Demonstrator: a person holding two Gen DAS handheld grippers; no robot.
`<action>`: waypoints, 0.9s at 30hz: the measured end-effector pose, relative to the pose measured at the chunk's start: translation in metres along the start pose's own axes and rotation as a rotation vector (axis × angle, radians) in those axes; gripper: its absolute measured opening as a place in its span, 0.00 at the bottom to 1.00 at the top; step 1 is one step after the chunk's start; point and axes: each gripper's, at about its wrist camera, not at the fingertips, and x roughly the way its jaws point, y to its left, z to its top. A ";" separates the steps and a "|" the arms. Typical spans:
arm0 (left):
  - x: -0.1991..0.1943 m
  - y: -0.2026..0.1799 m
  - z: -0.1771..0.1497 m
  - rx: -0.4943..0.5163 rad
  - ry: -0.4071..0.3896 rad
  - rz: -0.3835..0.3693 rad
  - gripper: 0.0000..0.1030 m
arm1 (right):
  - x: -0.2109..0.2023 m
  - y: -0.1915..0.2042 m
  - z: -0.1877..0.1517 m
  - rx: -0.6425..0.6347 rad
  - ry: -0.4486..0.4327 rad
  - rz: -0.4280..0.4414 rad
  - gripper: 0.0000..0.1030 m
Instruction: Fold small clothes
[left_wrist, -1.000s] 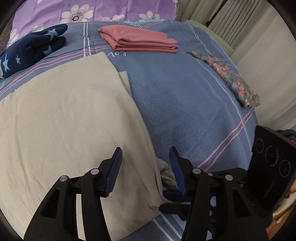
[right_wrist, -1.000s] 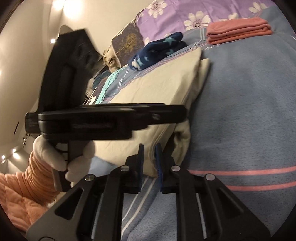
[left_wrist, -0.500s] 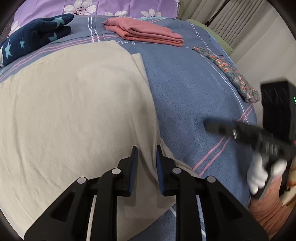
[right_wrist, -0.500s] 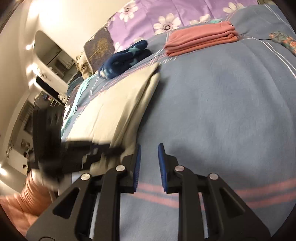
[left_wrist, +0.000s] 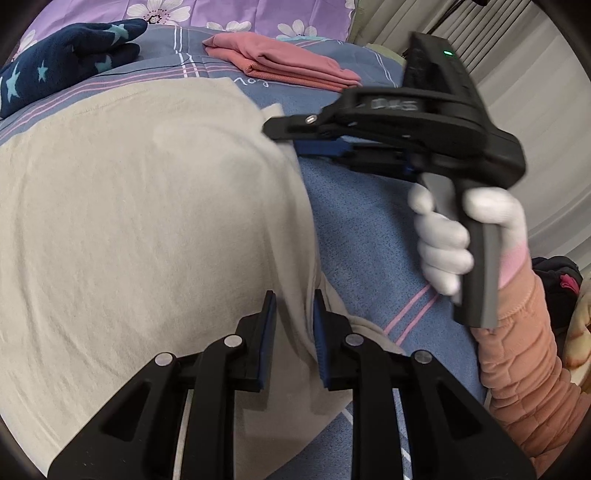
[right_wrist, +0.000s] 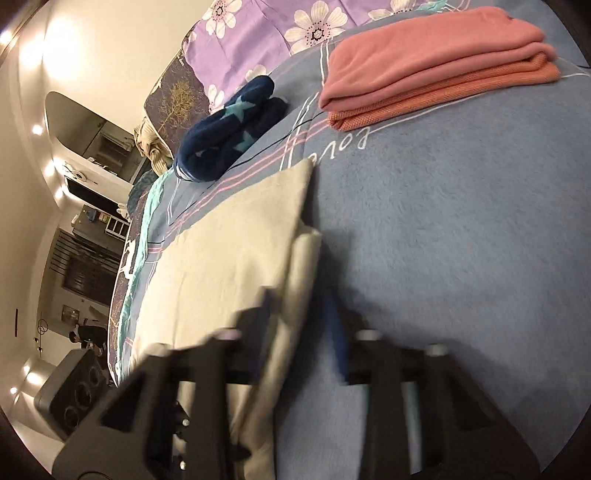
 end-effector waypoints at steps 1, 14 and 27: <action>0.000 0.000 0.000 0.007 -0.002 -0.006 0.21 | 0.001 -0.001 0.000 0.012 0.002 0.012 0.04; 0.019 -0.038 -0.012 0.211 0.053 -0.137 0.21 | -0.003 -0.024 0.002 0.050 -0.086 -0.022 0.02; -0.003 -0.061 -0.026 0.262 0.038 -0.316 0.22 | -0.086 0.020 -0.083 -0.212 -0.089 -0.087 0.05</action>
